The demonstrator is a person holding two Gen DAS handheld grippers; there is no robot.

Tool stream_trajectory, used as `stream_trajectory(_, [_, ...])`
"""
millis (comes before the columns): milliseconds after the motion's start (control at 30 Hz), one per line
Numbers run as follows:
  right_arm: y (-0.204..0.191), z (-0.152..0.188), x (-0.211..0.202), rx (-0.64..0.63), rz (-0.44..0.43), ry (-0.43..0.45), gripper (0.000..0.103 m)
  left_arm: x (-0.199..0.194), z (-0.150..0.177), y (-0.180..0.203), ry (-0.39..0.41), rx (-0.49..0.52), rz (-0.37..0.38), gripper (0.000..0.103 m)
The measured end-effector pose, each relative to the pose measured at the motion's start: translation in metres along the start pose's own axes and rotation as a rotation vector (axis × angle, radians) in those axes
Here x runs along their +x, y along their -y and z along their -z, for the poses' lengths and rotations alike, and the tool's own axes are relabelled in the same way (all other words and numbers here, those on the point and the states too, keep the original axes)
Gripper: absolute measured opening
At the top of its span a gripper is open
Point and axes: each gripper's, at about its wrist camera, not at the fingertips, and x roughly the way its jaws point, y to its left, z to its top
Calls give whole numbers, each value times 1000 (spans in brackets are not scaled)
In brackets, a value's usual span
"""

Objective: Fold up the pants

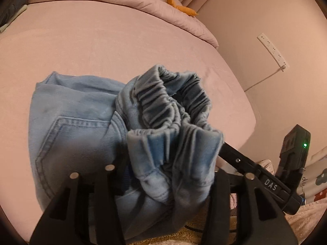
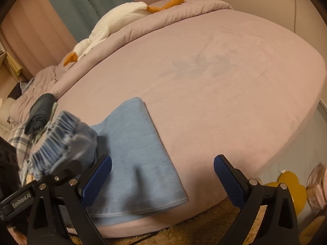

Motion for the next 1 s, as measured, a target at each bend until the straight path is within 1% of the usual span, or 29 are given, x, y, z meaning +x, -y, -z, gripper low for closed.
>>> stream_trajectory(33, [0, 0, 0, 1, -3, -2, 101, -2, 0, 2, -4, 11, 10, 61])
stream_trajectory(67, [0, 0, 0, 2, -6, -3, 101, -6, -1, 3, -9, 15, 29, 65])
stream_trajectory(133, [1, -1, -2, 4, -7, 2, 101, -16, 0, 2, -11, 3, 89, 85])
stream_trajectory(167, [1, -2, -3, 5, -7, 8, 101, -24, 1, 3, -2, -9, 121, 89])
stream_trajectory(200, [1, -4, -4, 4, -9, 12, 101, -36, 1, 1, 25, -21, 152, 93])
stream_trajectory(233, [2, -4, -6, 5, -11, 17, 100, -44, 4, 3, 48, -23, 162, 94])
stream_trajectory(267, [1, -5, -7, 5, -14, 21, 101, -54, 5, 2, 75, -22, 156, 94])
stream_trajectory(300, [1, -5, -8, 5, -18, 23, 101, -61, 6, -2, 97, -23, 126, 94])
stream_trajectory(367, [-2, -5, -10, 0, -32, 26, 101, -74, 12, -12, 121, -32, 41, 94])
stream_trajectory(400, [-3, -5, -10, -5, -42, 26, 100, -78, 15, -22, 130, -48, -29, 94])
stream_trajectory(433, [-6, -5, -10, -13, -59, 23, 100, -81, 18, -30, 135, -69, -78, 94])
stream_trajectory(467, [-9, -4, -10, -19, -84, 16, 95, -82, 20, -40, 137, -95, -112, 94])
stream_trajectory(500, [-11, -4, -8, -22, -109, 4, 88, -82, 22, -48, 135, -118, -127, 94])
stream_trajectory(600, [-23, -1, 1, -32, -226, -55, 79, -83, 33, -71, 116, -193, -141, 93])
stream_trajectory(633, [-28, 1, 7, -41, -251, -85, 78, -83, 35, -78, 111, -207, -148, 93])
stream_trajectory(667, [-34, 3, 14, -51, -258, -114, 74, -82, 35, -81, 109, -213, -158, 93])
stream_trajectory(700, [-37, 5, 18, -60, -251, -128, 70, -82, 38, -84, 108, -217, -174, 93])
stream_trajectory(733, [-40, 6, 22, -73, -224, -128, 70, -84, 43, -86, 106, -219, -182, 93])
stream_trajectory(800, [-44, 8, 26, -93, -173, -120, 66, -83, 46, -88, 96, -222, -185, 93])
stream_trajectory(833, [-45, 9, 30, -99, -162, -122, 66, -86, 49, -89, 91, -224, -183, 93])
stream_trajectory(900, [-44, 11, 37, -104, -125, -126, 52, -86, 52, -90, 79, -225, -180, 93])
stream_trajectory(933, [-42, 11, 37, -99, -121, -121, 50, -84, 54, -90, 71, -221, -183, 93])
stream_trajectory(967, [-40, 11, 32, -92, -132, -103, 39, -84, 54, -88, 64, -216, -184, 93])
stream_trajectory(1000, [-40, 8, 25, -95, -143, -82, 30, -84, 55, -87, 56, -208, -184, 93])
